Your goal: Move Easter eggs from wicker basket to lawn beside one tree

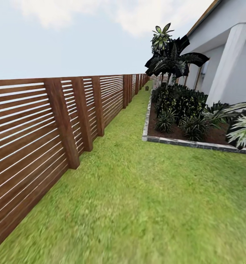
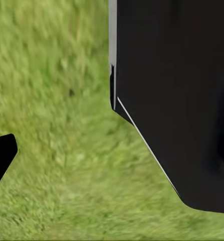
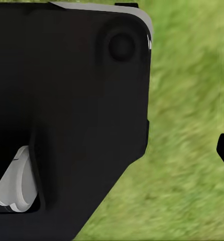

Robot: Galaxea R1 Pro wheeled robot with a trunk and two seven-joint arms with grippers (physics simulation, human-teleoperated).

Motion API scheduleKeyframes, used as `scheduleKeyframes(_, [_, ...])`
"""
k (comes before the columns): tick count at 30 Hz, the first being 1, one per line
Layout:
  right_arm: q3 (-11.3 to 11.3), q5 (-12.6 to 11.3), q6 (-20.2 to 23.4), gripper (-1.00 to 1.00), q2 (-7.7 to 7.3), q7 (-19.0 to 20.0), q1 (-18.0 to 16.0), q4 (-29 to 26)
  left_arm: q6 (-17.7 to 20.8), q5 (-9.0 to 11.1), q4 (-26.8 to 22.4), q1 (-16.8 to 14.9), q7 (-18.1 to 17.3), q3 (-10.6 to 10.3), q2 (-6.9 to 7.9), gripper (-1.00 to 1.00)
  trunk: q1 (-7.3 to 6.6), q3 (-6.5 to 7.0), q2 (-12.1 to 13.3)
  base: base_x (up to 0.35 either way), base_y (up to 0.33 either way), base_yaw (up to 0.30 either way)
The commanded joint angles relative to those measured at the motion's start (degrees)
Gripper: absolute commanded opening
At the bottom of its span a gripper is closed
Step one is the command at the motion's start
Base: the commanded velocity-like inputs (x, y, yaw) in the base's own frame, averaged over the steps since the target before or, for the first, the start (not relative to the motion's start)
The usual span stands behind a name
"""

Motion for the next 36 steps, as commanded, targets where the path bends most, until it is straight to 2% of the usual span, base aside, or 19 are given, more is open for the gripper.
scheduleKeyframes(1, [0.0, -0.01, -0.02, 1.0, 0.01, 0.0, -0.03, 0.01, -0.02, 0.02, -0.04, 0.01, -0.01, 0.0, -0.01, 1.0, 0.04, -0.06, -0.04, 0.318, 0.167, -0.252])
scheduleKeyframes(27, [-0.03, -0.01, -0.02, 1.0, 0.01, 0.0, -0.03, 0.01, -0.02, -0.03, -0.05, 0.01, 0.01, 0.0, -0.03, 1.0, 0.04, -0.06, -0.04, 0.291, 0.215, -0.253])
scheduleKeyframes(36, [0.0, -0.01, -0.02, 1.0, 0.01, 0.0, -0.03, 0.01, -0.02, 0.01, -0.05, 0.01, 0.0, 0.0, -0.02, 1.0, 0.04, -0.06, -0.04, 0.277, 0.238, -0.061])
